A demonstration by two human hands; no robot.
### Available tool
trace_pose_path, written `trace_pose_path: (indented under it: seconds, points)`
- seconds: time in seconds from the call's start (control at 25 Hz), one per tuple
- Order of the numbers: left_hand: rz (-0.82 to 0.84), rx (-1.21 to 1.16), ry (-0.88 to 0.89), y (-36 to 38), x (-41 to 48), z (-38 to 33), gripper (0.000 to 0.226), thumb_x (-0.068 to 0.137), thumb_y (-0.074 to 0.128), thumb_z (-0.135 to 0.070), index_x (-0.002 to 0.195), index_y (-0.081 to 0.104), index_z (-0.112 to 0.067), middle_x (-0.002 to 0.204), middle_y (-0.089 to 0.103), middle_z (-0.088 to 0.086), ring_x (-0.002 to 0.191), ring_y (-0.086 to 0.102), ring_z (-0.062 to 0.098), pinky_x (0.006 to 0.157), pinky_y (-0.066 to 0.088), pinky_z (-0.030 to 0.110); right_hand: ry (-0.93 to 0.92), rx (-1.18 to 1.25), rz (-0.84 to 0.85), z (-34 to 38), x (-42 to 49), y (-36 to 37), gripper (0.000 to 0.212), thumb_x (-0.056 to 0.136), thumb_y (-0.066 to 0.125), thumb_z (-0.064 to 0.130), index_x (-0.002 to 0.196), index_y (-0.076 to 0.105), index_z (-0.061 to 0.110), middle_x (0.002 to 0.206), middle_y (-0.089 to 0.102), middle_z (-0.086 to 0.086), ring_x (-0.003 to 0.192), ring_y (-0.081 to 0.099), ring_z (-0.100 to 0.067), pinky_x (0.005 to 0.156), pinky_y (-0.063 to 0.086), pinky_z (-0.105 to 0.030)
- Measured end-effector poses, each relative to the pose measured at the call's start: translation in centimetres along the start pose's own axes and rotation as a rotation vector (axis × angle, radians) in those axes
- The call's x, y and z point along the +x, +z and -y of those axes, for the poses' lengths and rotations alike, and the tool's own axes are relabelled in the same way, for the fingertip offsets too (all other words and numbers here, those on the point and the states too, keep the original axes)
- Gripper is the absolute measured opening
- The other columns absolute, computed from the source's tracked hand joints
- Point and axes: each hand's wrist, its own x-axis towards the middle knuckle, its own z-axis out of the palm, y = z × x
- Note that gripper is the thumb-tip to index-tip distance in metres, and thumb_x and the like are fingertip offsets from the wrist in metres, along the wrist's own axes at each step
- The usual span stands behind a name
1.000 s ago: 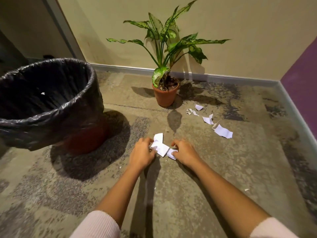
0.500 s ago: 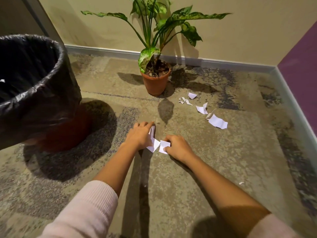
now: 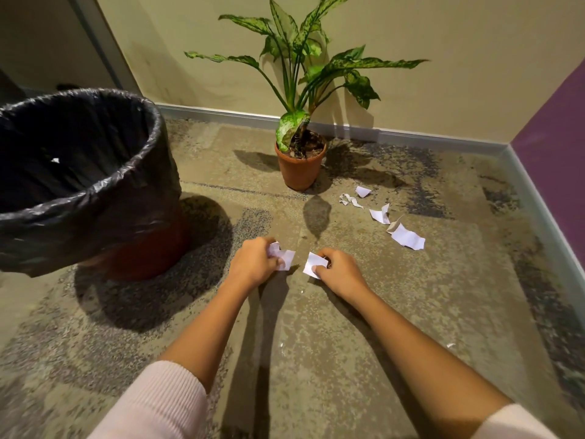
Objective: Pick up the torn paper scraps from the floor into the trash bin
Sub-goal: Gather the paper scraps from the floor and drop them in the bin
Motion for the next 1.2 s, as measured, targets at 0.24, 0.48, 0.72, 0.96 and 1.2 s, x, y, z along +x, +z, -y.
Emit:
trace_pose_path:
  seconds: [0.24,0.48,0.72,0.96,1.2]
  points:
    - [-0.533,-0.224,0.109,-8.0,-3.0,-1.7,0.008,0.090,0.058,-0.018,0.090,0.057,-0.011,0.093,0.063,0.005,0.084,0.058,0.028,0.068,0.045,0.039,-0.233,0.181,-0.197,9.0,-0.6,-0.1,0.023,0.096,0.042,0.026,0.117,0.050,0.018,0.088,0.067,-0.015,0.079,0.066,-0.032,0.074,0.050,-0.039]
    - [-0.876,-0.338,0.234,-19.0,-4.8,-2.7,0.015,0.088,0.052,-0.005,0.099,0.061,-0.012,0.096,0.060,0.002,0.085,0.054,0.016,0.069,0.032,0.023,-0.572,0.321,-0.384,23.2,-1.0,-1.1,0.018,0.097,0.045,0.026,0.110,0.052,0.016,0.082,0.068,-0.006,0.071,0.064,-0.027,0.063,0.049,-0.039]
    - [-0.927,-0.297,-0.005,-27.6,-5.8,4.1,0.015,0.086,0.053,-0.013,0.093,0.065,-0.019,0.096,0.066,0.002,0.089,0.060,0.023,0.073,0.046,0.034,-0.754,0.224,-0.379,33.9,-0.7,0.4,0.012,0.090,0.050,0.010,0.097,0.060,0.012,0.088,0.066,-0.005,0.076,0.056,-0.019,0.062,0.032,-0.029]
    - [-0.819,-0.243,-0.094,-28.4,-7.2,8.3,0.021,0.086,0.058,-0.015,0.105,0.067,-0.021,0.101,0.068,0.000,0.092,0.063,0.020,0.078,0.051,0.036,-0.717,0.100,-0.330,37.2,0.4,3.2,0.020,0.088,0.054,0.009,0.105,0.063,0.012,0.103,0.065,-0.010,0.093,0.060,-0.028,0.075,0.045,-0.034]
    - [-0.812,-0.172,-0.048,-26.7,-7.1,8.8,0.033,0.087,0.067,-0.023,0.119,0.062,-0.021,0.115,0.066,-0.002,0.107,0.062,0.015,0.092,0.051,0.041,-0.739,0.171,-0.377,34.8,-0.6,3.9,0.019,0.089,0.060,0.011,0.108,0.064,0.015,0.105,0.057,-0.004,0.089,0.061,-0.020,0.076,0.049,-0.031]
